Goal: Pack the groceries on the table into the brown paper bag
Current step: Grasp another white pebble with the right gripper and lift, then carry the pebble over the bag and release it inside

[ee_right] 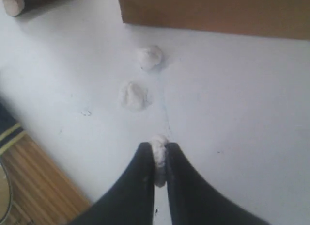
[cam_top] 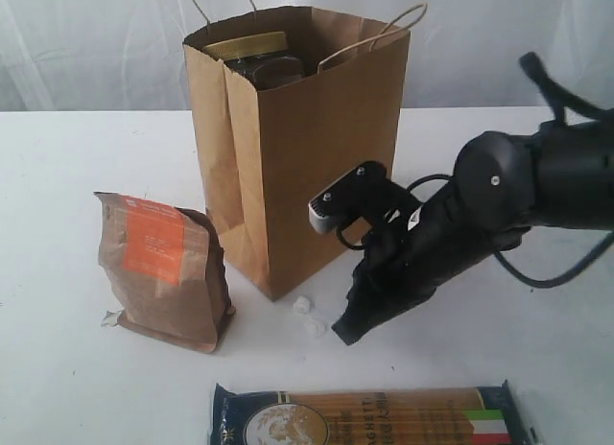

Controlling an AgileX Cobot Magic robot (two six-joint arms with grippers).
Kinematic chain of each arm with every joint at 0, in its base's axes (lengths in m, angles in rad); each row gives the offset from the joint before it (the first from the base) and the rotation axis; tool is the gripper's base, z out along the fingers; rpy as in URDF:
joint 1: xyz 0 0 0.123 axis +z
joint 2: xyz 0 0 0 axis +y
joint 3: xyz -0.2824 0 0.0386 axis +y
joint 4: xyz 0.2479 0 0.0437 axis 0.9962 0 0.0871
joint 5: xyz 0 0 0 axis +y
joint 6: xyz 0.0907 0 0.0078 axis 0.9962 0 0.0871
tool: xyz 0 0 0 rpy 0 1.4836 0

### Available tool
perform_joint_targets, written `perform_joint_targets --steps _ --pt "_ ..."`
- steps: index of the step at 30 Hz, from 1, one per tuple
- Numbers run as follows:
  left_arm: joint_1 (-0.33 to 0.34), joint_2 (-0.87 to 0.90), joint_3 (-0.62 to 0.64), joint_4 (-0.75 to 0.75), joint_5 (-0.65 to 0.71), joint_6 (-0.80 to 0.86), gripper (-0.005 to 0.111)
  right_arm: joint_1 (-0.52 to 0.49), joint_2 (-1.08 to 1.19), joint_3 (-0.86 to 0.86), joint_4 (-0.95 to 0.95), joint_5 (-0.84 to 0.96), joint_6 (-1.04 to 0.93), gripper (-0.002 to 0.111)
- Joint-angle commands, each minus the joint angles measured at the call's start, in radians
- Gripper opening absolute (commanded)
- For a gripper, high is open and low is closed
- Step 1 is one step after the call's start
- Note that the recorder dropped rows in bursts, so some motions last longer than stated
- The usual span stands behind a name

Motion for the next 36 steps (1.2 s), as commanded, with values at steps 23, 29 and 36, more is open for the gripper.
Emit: perform_joint_targets --steps 23,29,36 --pt "0.005 -0.005 0.003 -0.005 0.001 0.000 0.000 0.000 -0.516 -0.262 -0.036 -0.290 -0.032 0.000" --pt "0.005 -0.005 0.003 -0.005 0.001 0.000 0.000 -0.002 -0.369 -0.332 -0.114 -0.263 -0.032 0.000" --pt "0.005 -0.005 0.003 -0.005 0.001 0.000 0.000 -0.034 -0.223 -0.332 -0.137 -0.355 -0.032 0.000"
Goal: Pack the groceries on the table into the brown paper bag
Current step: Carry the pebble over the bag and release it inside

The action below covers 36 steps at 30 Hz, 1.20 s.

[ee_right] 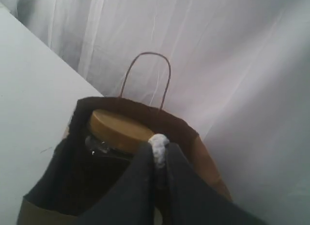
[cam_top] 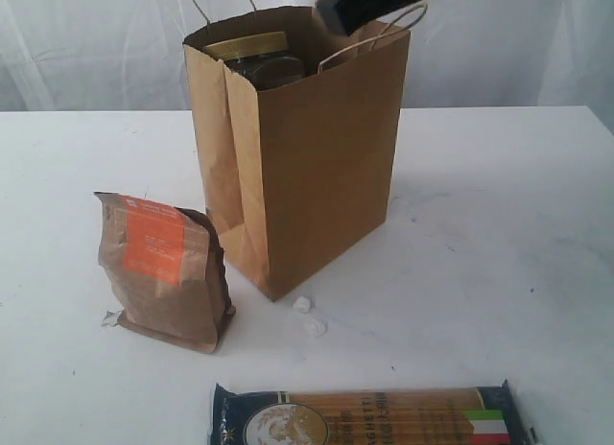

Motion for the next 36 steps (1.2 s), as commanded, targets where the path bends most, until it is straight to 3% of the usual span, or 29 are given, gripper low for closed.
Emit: perform_joint_targets --steps 1,6,14,17,21,24,36 --pt "0.005 -0.005 0.003 -0.005 0.001 0.000 0.000 -0.035 0.077 -0.005 -0.015 -0.092 -0.001 0.000" --pt "0.005 -0.005 0.003 -0.005 0.001 0.000 0.000 -0.065 0.152 -0.010 -0.008 -0.199 0.006 0.000" --pt "0.005 -0.005 0.003 -0.005 0.001 0.000 0.000 -0.074 0.267 -0.120 0.095 -0.143 0.008 0.001" --pt "0.005 -0.005 0.003 -0.005 0.001 0.000 0.000 -0.074 0.292 -0.157 0.105 -0.096 0.031 0.013" --pt "0.005 -0.005 0.003 -0.005 0.001 0.000 0.000 -0.074 0.302 -0.174 0.129 -0.091 0.035 0.045" --pt "0.005 -0.005 0.003 -0.005 0.001 0.000 0.000 -0.074 0.302 -0.174 0.129 -0.096 0.035 0.057" --pt "0.005 -0.005 0.003 -0.005 0.001 0.000 0.000 -0.074 0.188 -0.174 0.120 0.042 0.059 0.056"
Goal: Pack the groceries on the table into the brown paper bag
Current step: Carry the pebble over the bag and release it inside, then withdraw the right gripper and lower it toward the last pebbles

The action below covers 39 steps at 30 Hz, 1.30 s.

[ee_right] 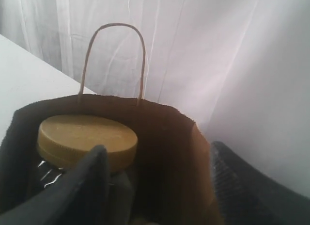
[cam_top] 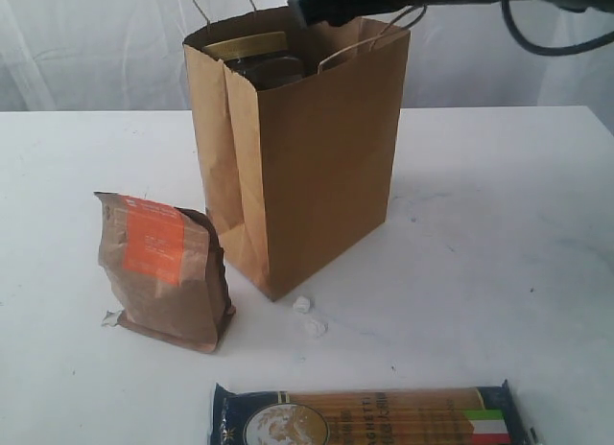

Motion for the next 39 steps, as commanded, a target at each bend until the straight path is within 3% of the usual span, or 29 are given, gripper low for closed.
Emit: perform_joint_targets --steps 1,12,25,39 --pt "0.005 -0.005 0.003 -0.005 0.001 0.000 0.000 -0.004 -0.085 -0.004 -0.002 0.085 0.011 0.055" --pt "0.005 -0.005 0.003 -0.005 0.001 0.000 0.000 -0.028 -0.419 0.224 -0.002 0.154 0.016 0.052" --pt "0.005 -0.005 0.003 -0.005 0.001 0.000 0.000 -0.048 -0.798 0.387 -0.044 0.392 0.069 0.052" --pt "0.005 -0.005 0.003 -0.005 0.001 0.000 0.000 -0.048 -0.869 0.540 -0.026 0.662 0.111 0.052"
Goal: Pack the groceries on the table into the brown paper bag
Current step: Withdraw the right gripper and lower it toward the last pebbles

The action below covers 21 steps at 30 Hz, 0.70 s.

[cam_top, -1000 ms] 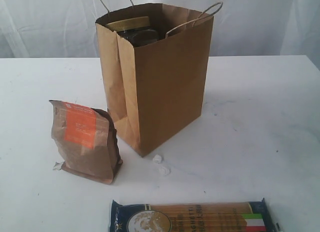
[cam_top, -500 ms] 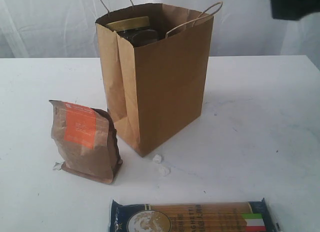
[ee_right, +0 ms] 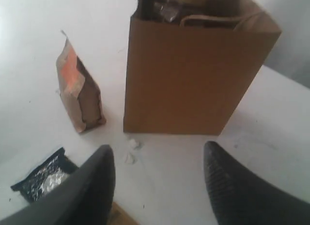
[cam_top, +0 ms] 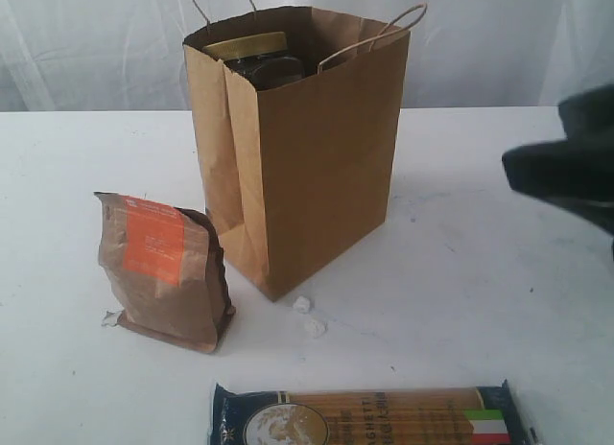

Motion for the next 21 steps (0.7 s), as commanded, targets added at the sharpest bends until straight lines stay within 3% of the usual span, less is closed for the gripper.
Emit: perform_joint_targets --steps 1,10,21 --pt "0.005 -0.005 0.003 -0.005 0.001 0.000 0.000 -0.006 -0.006 0.051 0.008 0.043 0.007 0.052" --pt "0.005 -0.005 0.003 -0.005 0.001 0.000 0.000 -0.004 0.053 0.130 0.010 0.053 -0.025 0.052" --pt "0.005 -0.005 0.003 -0.005 0.001 0.000 0.000 0.073 0.281 0.167 0.073 -0.113 -0.123 0.052"
